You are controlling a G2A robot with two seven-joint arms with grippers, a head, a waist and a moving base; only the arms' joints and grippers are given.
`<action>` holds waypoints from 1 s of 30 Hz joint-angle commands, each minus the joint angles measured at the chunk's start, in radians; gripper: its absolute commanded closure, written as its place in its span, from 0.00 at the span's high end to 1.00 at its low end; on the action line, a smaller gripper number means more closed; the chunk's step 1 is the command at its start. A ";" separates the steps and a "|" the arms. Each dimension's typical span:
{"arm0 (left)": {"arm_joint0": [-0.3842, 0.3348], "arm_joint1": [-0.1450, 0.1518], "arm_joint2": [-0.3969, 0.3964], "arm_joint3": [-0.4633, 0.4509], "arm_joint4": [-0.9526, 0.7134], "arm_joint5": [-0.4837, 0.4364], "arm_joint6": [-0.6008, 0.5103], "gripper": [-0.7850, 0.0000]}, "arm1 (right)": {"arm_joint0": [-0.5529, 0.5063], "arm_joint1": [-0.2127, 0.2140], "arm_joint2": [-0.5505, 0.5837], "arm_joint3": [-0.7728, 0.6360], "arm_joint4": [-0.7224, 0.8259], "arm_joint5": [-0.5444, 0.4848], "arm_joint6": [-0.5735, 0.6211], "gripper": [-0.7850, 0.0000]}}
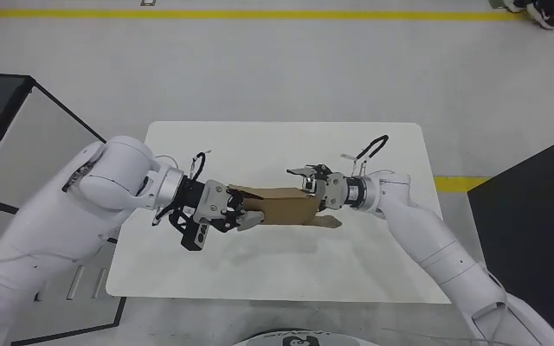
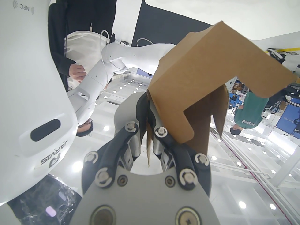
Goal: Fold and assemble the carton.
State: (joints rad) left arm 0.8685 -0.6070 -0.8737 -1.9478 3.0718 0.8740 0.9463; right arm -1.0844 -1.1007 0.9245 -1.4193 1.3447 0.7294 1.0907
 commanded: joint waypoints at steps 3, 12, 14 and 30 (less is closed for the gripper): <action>-0.004 -0.001 0.007 0.002 0.000 0.001 -0.001 0.00 | 0.008 0.002 -0.005 0.004 -0.032 -0.006 0.006 0.27; -0.025 -0.003 0.034 0.013 0.000 -0.006 0.006 0.00 | 0.028 0.007 -0.010 0.013 -0.132 -0.034 0.033 0.27; -0.030 -0.003 0.039 0.018 0.000 -0.006 0.007 0.07 | 0.032 0.008 -0.012 0.016 -0.162 -0.045 0.041 0.17; -0.038 -0.010 0.055 0.055 0.000 0.017 -0.017 1.00 | 0.040 0.011 -0.003 0.042 -0.261 -0.172 0.066 0.00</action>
State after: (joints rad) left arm 0.8257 -0.6158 -0.8147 -1.9010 3.0718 0.8841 0.9359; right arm -1.0449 -1.0906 0.9171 -1.3772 1.0925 0.5751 1.1616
